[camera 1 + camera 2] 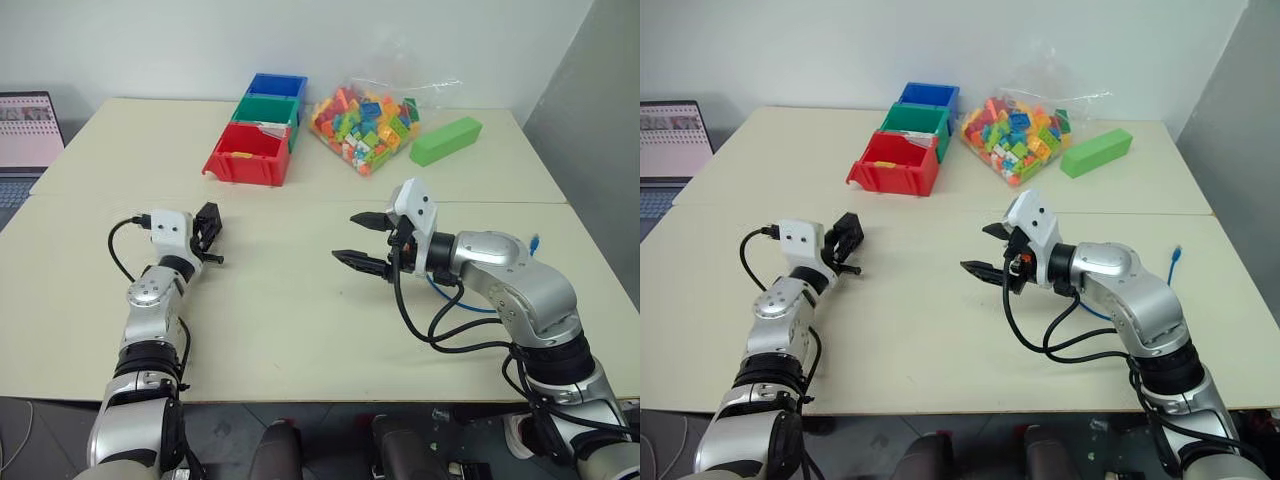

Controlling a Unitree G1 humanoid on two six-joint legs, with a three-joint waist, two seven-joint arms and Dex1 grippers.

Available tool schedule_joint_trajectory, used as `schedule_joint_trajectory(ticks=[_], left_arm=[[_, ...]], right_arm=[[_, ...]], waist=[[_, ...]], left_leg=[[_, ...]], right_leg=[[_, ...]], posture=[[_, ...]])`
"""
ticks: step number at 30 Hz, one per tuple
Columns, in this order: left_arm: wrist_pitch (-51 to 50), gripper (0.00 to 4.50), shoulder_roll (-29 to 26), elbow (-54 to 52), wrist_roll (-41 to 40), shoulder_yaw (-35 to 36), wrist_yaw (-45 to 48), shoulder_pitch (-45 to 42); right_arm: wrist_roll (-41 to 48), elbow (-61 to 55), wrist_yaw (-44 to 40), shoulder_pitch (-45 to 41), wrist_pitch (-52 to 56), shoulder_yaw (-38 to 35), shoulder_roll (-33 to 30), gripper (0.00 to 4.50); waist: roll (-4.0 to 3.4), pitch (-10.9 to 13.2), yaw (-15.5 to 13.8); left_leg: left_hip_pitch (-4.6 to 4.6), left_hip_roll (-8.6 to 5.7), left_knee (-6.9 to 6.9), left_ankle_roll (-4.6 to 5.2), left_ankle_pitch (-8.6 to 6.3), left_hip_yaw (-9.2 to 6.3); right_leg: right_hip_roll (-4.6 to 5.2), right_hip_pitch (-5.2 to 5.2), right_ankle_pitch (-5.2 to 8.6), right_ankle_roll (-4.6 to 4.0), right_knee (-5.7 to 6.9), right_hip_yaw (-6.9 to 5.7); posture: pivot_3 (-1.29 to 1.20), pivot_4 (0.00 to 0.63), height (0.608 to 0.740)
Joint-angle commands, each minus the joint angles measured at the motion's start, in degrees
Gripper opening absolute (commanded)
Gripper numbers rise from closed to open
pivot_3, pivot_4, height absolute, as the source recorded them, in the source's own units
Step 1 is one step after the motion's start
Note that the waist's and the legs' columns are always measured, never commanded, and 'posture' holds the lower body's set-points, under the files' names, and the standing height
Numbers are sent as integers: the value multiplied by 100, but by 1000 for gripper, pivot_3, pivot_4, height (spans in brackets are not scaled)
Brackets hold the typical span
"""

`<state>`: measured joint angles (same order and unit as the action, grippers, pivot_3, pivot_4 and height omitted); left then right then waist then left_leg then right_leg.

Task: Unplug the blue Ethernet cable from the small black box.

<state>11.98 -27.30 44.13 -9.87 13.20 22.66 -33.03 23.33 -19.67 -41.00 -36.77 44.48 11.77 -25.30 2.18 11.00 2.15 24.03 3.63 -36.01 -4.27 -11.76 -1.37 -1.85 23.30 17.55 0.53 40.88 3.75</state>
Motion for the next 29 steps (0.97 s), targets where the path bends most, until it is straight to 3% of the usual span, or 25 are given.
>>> schedule_joint_trajectory(ticks=[1,5,9,15,19,24,29], left_arm=[[22,1519,65,201,-164,150,102,-5],[-183,2246,101,-24,-299,207,212,154],[-613,3028,61,-950,-335,192,127,670],[-2398,3028,-380,-3689,-538,270,101,2120],[-3579,3028,-1178,-5382,-1555,821,1048,3142],[-4261,3028,-2052,-6138,-2109,1428,1782,3680],[-4695,3028,-2588,-6189,-2342,1888,2050,3608]], right_arm=[[-6,-200,50,-112,24,-43,-26,3737],[-29,-174,81,-117,34,-31,-11,3737],[-89,-124,204,-57,7,-29,38,3737],[-269,-40,402,797,-574,-329,7,3737],[-242,-239,259,1390,-909,-664,-298,3737],[273,-499,-183,1586,-686,-1142,-753,3737],[436,-353,-488,1529,-659,-1404,-1202,3737]], waist=[[0,-1,1],[0,0,4],[0,-1,24],[18,-11,37],[16,-6,72],[2,9,70],[1,11,90]], left_leg=[[-1,0,0,0,0,0],[-1,0,1,0,0,1],[-2,1,1,0,0,1],[-6,3,3,-1,1,-4],[-3,6,6,-1,0,-2],[-13,5,8,-1,0,-5],[-22,6,7,0,0,0]], right_leg=[[0,0,0,0,0,0],[-1,0,0,1,0,-1],[-1,0,0,0,0,0],[1,-4,2,4,3,4],[4,-2,4,5,-4,22],[4,-5,18,25,-1,21],[1,-8,21,24,-2,24]], posture=[[0,150,740],[0,150,740],[0,150,740],[0,150,740],[0,150,740],[0,150,740],[0,150,740]])
